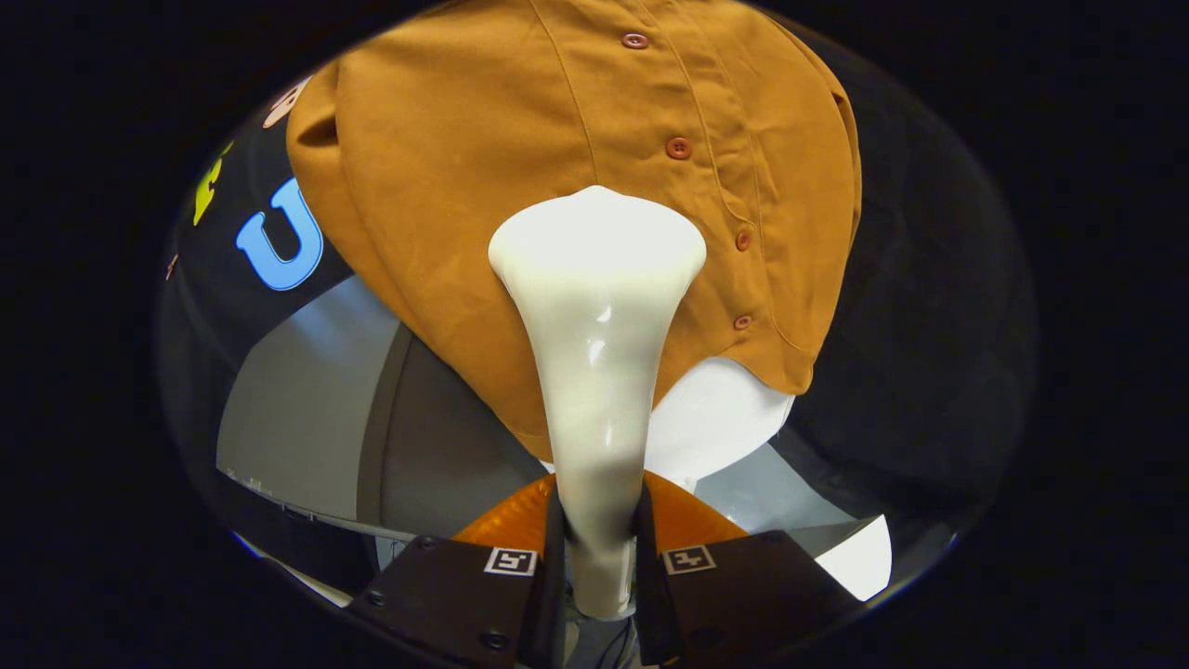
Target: Iron the clothes twice with a garment steamer, once on the left side and once on the right side.
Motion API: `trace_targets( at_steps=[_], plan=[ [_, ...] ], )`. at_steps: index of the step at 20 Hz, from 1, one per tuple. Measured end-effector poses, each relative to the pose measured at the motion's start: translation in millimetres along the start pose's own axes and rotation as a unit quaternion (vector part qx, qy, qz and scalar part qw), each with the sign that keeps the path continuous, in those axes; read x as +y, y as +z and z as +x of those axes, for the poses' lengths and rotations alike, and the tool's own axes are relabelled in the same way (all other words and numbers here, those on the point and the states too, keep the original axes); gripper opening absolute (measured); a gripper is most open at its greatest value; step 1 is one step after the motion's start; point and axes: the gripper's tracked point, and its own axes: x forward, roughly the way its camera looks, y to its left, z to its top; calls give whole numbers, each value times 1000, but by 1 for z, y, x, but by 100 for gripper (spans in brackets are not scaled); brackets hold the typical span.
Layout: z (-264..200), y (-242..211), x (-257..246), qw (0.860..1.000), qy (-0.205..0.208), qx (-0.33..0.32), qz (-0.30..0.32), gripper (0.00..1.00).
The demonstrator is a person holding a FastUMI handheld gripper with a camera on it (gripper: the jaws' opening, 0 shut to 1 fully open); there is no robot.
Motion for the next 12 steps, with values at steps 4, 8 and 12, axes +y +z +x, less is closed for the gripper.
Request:
trace_targets(
  at_steps=[4, 8, 12],
  plan=[
    [-31, 21, -18, 998, -17, -51, 16, 34],
    [-63, 66, -48, 991, -53, -118, 20, 34],
    [-83, 116, -70, 983, -72, -170, 7, 34]
  ],
)
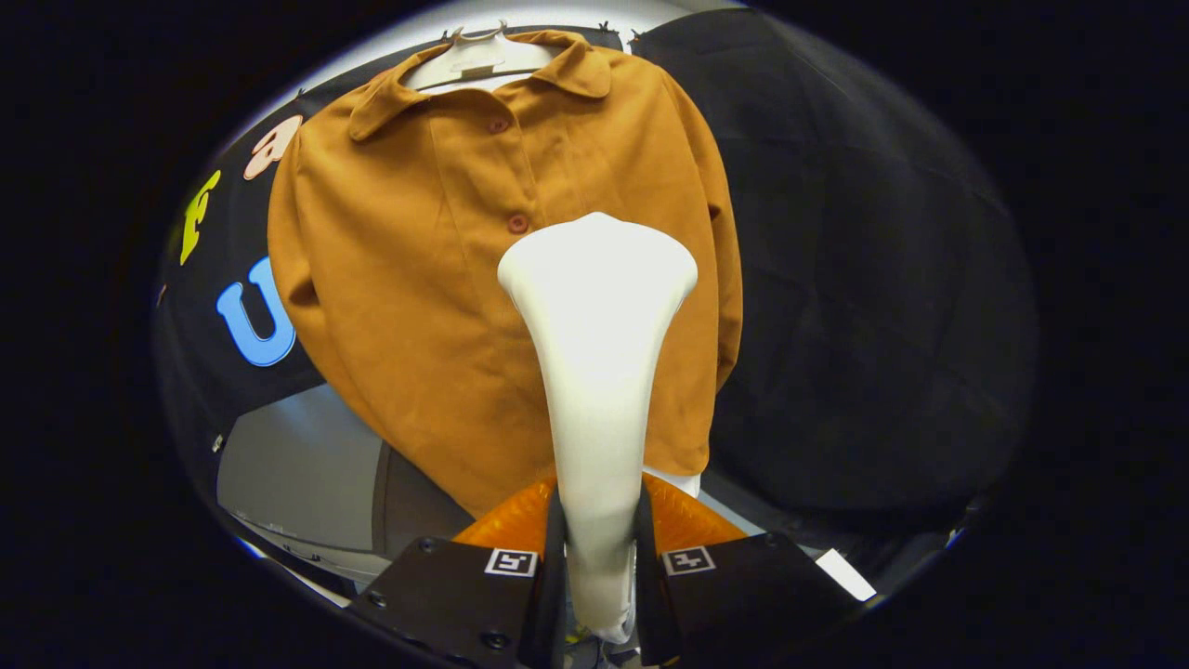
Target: Iron the clothes twice with a garment steamer, once on the left side and once on the right side.
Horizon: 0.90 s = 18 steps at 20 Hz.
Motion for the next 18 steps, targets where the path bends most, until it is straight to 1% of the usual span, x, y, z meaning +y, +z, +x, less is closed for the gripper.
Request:
trace_targets(
  at_steps=[3, 7, 9, 13, 18],
  plan=[
    [6, 41, -14, 999, -9, -32, -10, 34],
    [15, 75, -22, 998, -9, -53, -21, 34],
    [24, 84, -25, 998, -10, -58, -28, 34],
    [41, 74, -31, 999, -9, -38, -36, 34],
    [65, 30, -34, 999, -10, 20, -47, 34]
  ],
)
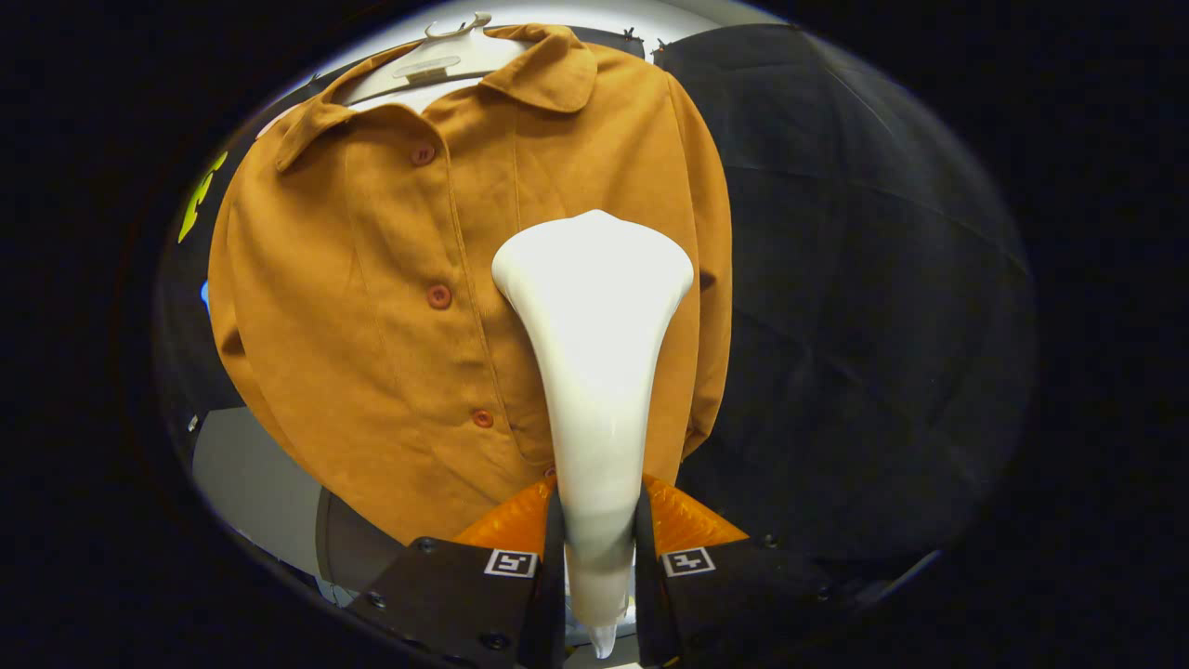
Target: Iron the clothes twice with a garment steamer, once on the left side and once on the right side.
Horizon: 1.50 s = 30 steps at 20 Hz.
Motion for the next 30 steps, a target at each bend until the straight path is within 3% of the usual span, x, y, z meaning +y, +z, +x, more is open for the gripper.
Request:
trace_targets(
  at_steps=[17, 23, 30],
  plan=[
    [22, -156, -31, 984, -44, 159, 65, 34],
    [-20, -120, -22, 992, -69, 86, 66, 34],
    [-95, 0, 36, 994, -57, -81, 43, 34]
  ],
)
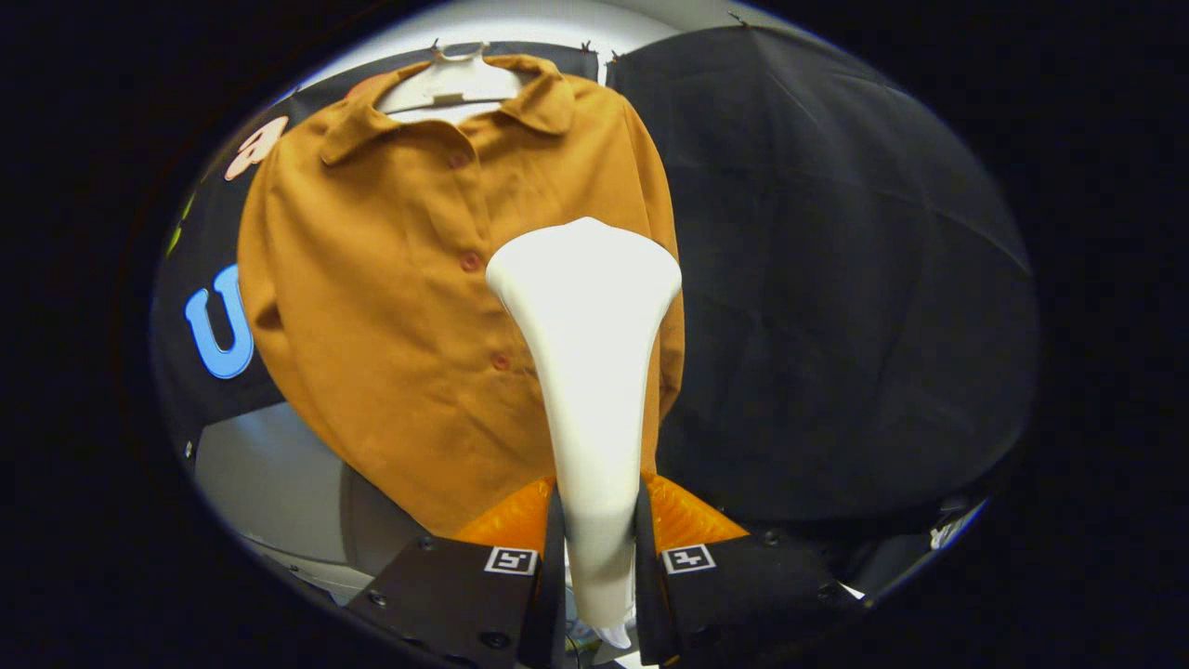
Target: Iron the clothes twice with a garment steamer, once on the left side and once on the right side.
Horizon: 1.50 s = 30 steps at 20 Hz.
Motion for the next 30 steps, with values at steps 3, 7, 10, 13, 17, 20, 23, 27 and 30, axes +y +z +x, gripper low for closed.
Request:
trace_targets(
  at_steps=[3, 7, 10, 13, 17, 20, 23, 27, 30],
  plan=[
    [-34, 40, 41, 998, 31, -60, -8, 34],
    [-68, 84, 100, 989, 81, -127, -13, 34],
    [-93, 105, 148, 978, 124, -166, -20, 33],
    [-119, 116, 190, 967, 165, -192, -30, 33],
    [-149, 118, 233, 954, 209, -210, -39, 33],
    [-169, 117, 247, 950, 228, -212, -40, 33],
    [-181, 111, 257, 947, 241, -209, -43, 33],
    [-188, 101, 264, 947, 248, -200, -47, 33],
    [-190, 96, 263, 948, 248, -194, -47, 33]
  ],
)
